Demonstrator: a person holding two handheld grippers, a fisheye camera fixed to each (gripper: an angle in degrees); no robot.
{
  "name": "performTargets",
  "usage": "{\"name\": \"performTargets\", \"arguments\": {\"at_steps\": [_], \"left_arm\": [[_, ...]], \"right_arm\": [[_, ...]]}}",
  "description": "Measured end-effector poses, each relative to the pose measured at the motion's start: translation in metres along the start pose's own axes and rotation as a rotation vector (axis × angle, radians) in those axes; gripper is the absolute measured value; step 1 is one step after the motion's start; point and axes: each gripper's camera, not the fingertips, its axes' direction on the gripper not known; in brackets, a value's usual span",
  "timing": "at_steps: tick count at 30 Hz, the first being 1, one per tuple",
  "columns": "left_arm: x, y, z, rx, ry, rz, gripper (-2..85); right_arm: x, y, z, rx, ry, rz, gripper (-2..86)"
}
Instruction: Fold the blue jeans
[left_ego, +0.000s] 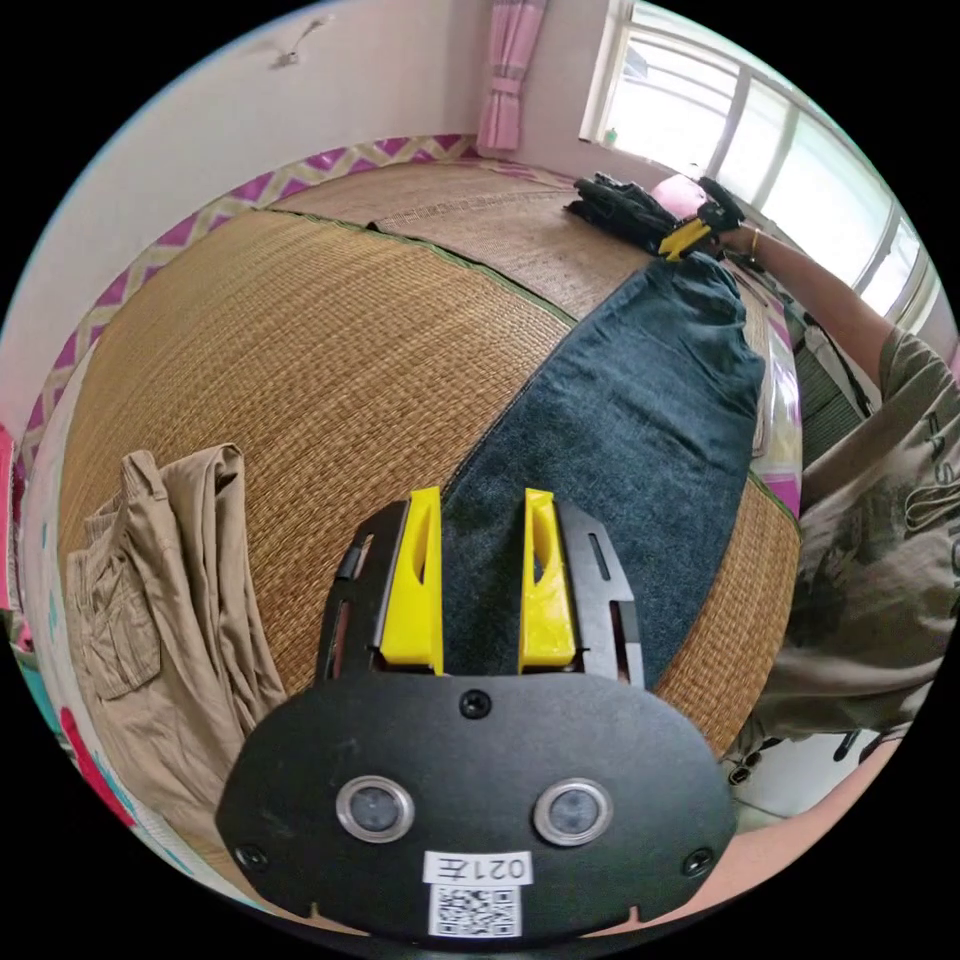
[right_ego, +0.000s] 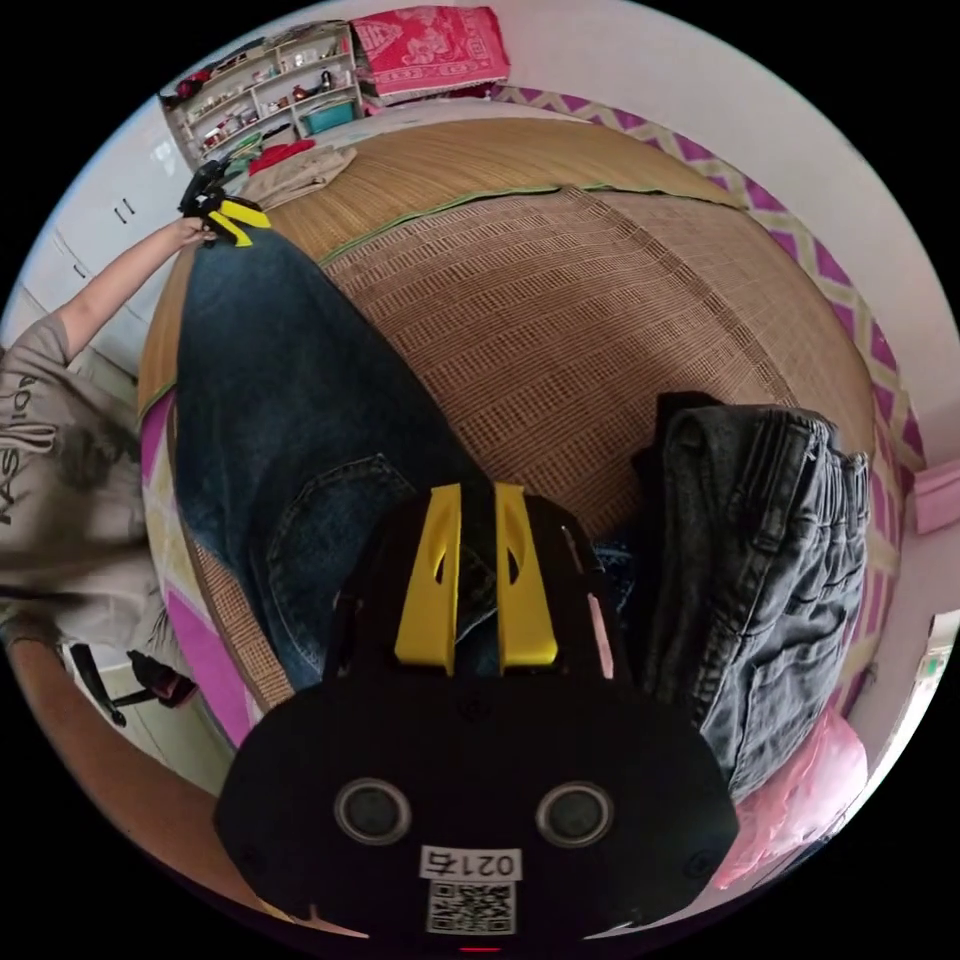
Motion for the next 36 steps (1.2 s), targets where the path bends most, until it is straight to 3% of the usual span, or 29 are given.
{"name": "performTargets", "arguments": {"at_steps": [5, 12, 16, 20, 24, 28, 29, 32, 36], "left_arm": [[-0.011, 0.013, -0.027, 0.046, -0.052, -0.004, 0.9], [0.006, 0.061, -0.116, 0.224, -0.023, 0.077, -0.8], [0.065, 0.133, -0.198, 0.35, -0.018, 0.195, -0.9], [0.111, 0.222, -0.228, 0.397, 0.033, 0.19, -0.9], [0.132, 0.321, -0.181, 0.359, 0.172, 0.053, -0.9], [0.095, 0.416, -0.118, 0.503, 0.258, -0.303, -0.9], [0.088, 0.429, -0.112, 0.537, 0.284, -0.344, -0.9], [0.072, 0.469, -0.099, 0.609, 0.349, -0.421, -0.9], [0.079, 0.482, -0.12, 0.594, 0.274, -0.396, -0.2]], "right_arm": [[-0.004, 0.014, -0.042, 0.097, 0.013, -0.034, -0.8], [-0.041, 0.06, -0.116, 0.229, 0.081, -0.096, -0.9], [-0.096, 0.136, -0.18, 0.372, 0.115, -0.135, -1.0], [-0.164, 0.243, -0.207, 0.453, 0.08, -0.129, -1.0], [-0.205, 0.312, -0.164, 0.361, -0.019, -0.056, -1.0], [-0.205, 0.352, -0.066, 0.228, -0.063, 0.144, -0.9], [-0.195, 0.371, -0.065, 0.392, -0.072, 0.23, -0.9], [-0.171, 0.4, -0.057, 0.491, -0.2, 0.333, -0.7], [-0.169, 0.424, -0.085, 0.654, -0.294, 0.25, -0.3]]}}
